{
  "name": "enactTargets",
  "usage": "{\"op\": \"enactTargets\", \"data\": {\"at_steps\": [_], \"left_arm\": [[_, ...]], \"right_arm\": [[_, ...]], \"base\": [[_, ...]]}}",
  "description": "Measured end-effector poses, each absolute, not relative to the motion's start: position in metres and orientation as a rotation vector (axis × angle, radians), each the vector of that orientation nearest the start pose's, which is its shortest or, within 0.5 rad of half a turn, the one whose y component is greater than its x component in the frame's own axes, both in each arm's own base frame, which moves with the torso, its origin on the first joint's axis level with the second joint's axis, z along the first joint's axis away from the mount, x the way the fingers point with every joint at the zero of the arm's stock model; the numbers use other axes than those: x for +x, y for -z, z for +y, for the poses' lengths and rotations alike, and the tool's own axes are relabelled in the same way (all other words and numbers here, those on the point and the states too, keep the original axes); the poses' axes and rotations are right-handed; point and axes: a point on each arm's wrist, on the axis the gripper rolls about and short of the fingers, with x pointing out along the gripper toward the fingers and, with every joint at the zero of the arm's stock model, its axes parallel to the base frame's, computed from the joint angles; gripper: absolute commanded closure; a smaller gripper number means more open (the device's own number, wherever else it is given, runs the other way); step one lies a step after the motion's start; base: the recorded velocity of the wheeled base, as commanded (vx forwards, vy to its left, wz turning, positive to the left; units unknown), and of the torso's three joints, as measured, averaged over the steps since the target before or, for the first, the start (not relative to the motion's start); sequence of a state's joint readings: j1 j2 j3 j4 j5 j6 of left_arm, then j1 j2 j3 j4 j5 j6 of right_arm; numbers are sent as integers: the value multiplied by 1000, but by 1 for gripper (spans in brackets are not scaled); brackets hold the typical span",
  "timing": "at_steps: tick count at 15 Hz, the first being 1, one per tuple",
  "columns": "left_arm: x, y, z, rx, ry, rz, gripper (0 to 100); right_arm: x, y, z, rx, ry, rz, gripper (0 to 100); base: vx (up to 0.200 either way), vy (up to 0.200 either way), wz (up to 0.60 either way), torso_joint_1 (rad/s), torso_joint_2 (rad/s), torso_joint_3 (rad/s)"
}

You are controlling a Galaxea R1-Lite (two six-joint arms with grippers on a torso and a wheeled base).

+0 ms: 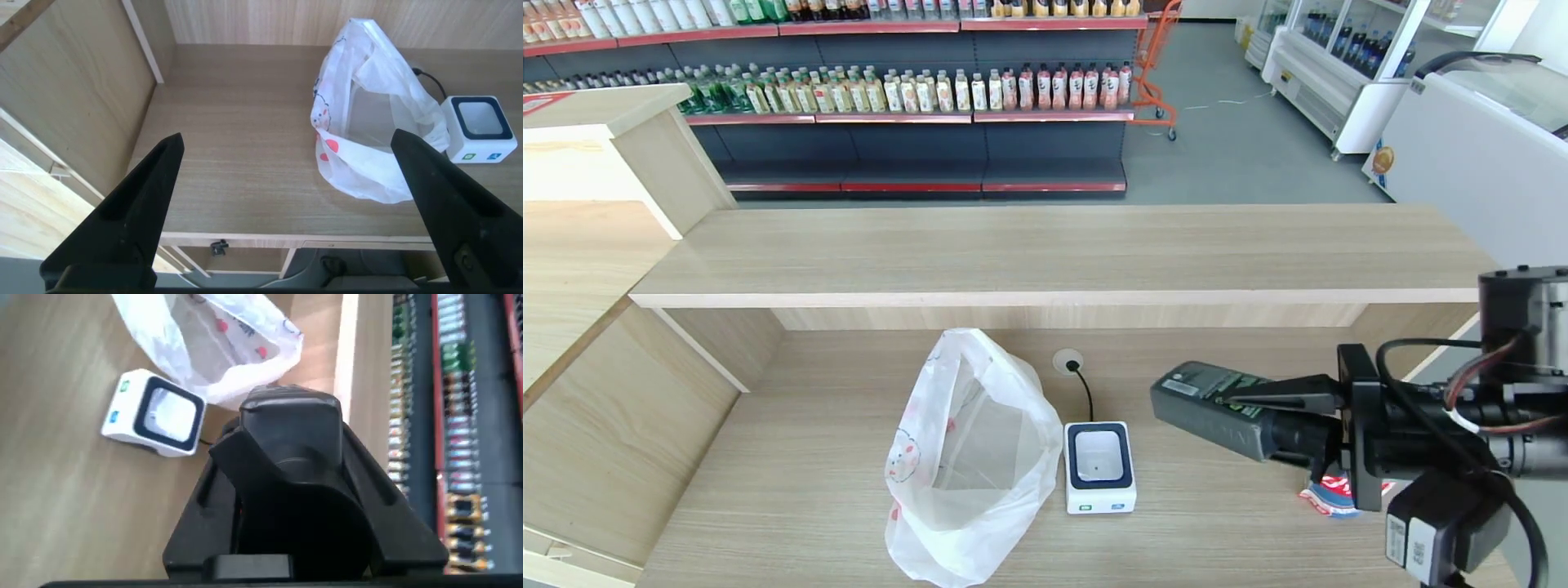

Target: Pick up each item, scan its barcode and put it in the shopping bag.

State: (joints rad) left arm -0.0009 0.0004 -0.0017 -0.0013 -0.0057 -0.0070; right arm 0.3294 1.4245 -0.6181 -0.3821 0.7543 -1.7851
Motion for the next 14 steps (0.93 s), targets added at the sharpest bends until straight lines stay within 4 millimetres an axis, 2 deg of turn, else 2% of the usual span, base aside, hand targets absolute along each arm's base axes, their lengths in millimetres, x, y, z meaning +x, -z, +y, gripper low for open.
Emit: {"op": "enactTargets", "data": {"at_steps": [3, 6, 8, 10, 14], "left_arm": [[-23, -76, 0, -7, 6, -3, 0], [-23, -76, 0, -7, 6, -3, 0], [-23, -76, 0, -7, 6, -3, 0], [-23, -76, 0, -7, 6, -3, 0], [-23, -76, 0, -7, 6, -3, 0]], "right_arm": [[182, -172, 71, -1085, -1133, -243, 100], [183, -167, 68, -553, -1089, 128, 100], [193, -165, 69, -265, -1031, 301, 100], [212, -159, 72, -71, -963, 396, 100], [248, -128, 86, 163, -796, 564, 100]], "base": [[0, 0, 0, 0, 0, 0], [0, 0, 0, 0, 0, 0], [0, 0, 0, 0, 0, 0], [0, 0, 0, 0, 0, 0], [0, 0, 0, 0, 0, 0]]}}
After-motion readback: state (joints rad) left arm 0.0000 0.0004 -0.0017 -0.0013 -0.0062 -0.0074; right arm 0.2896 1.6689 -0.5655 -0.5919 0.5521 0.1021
